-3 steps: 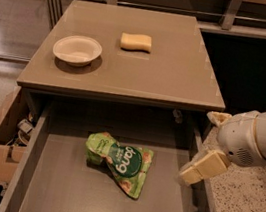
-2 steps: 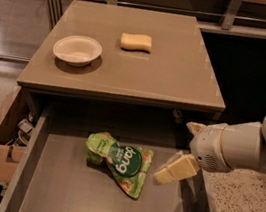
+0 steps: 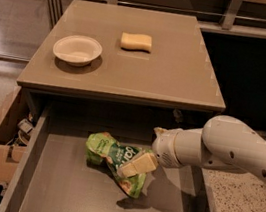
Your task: Pick green rice chip bag from top drawer and place on counter
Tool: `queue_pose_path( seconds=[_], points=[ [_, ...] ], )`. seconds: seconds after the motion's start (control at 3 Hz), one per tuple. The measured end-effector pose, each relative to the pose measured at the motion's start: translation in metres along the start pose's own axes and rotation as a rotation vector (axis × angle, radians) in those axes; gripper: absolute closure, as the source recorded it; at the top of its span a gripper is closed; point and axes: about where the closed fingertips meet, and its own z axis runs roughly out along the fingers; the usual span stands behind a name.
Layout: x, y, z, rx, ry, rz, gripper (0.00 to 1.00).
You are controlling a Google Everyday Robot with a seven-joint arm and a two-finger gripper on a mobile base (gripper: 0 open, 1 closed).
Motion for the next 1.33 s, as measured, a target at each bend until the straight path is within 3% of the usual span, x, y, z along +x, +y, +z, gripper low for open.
queue_pose_path(
  seconds=[0.67, 1.33],
  points=[
    [0.002, 0.005, 0.009, 0.027, -0.005, -0.005, 0.0],
    [-0.003, 0.021, 0.065, 0.043, -0.042, -0.04, 0.0]
  ],
)
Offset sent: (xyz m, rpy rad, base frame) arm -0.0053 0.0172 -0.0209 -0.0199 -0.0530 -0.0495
